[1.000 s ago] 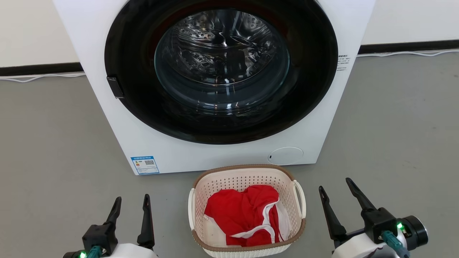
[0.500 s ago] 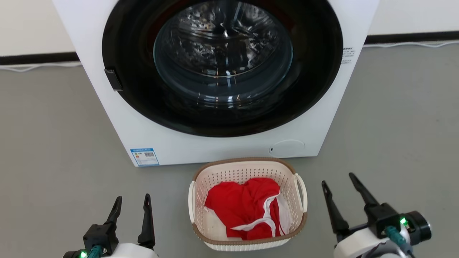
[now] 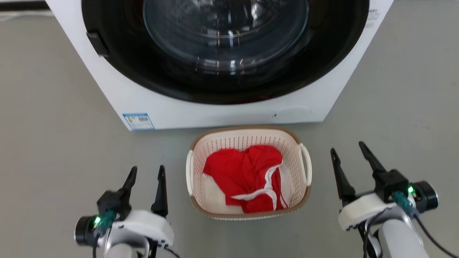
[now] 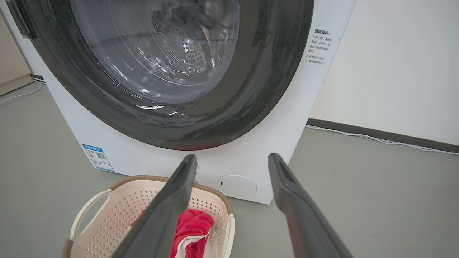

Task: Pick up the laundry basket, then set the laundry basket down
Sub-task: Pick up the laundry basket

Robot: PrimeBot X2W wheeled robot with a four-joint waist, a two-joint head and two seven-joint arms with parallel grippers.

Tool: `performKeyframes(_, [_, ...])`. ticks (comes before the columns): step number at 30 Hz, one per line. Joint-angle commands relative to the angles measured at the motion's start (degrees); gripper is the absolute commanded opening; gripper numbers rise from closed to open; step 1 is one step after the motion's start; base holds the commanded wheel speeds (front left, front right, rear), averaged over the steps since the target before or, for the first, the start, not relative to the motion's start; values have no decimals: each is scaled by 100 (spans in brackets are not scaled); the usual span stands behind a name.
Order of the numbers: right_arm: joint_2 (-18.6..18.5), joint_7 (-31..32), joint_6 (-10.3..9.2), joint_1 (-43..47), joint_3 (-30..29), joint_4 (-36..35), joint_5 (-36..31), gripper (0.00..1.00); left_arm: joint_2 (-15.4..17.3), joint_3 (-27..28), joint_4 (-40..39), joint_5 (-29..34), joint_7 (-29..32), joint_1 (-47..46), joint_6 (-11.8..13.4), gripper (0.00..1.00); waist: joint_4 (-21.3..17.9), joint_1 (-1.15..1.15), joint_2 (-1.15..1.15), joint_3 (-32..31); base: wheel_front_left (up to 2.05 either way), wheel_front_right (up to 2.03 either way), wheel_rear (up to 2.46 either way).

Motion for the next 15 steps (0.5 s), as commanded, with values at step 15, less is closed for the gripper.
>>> performKeyframes(15, [-19, -80, 35, -1518, -204, 902, -172, 100, 52, -932, 1863, -784, -36, -2387, 136, 100, 117, 0, 0, 2131, 0, 0, 0])
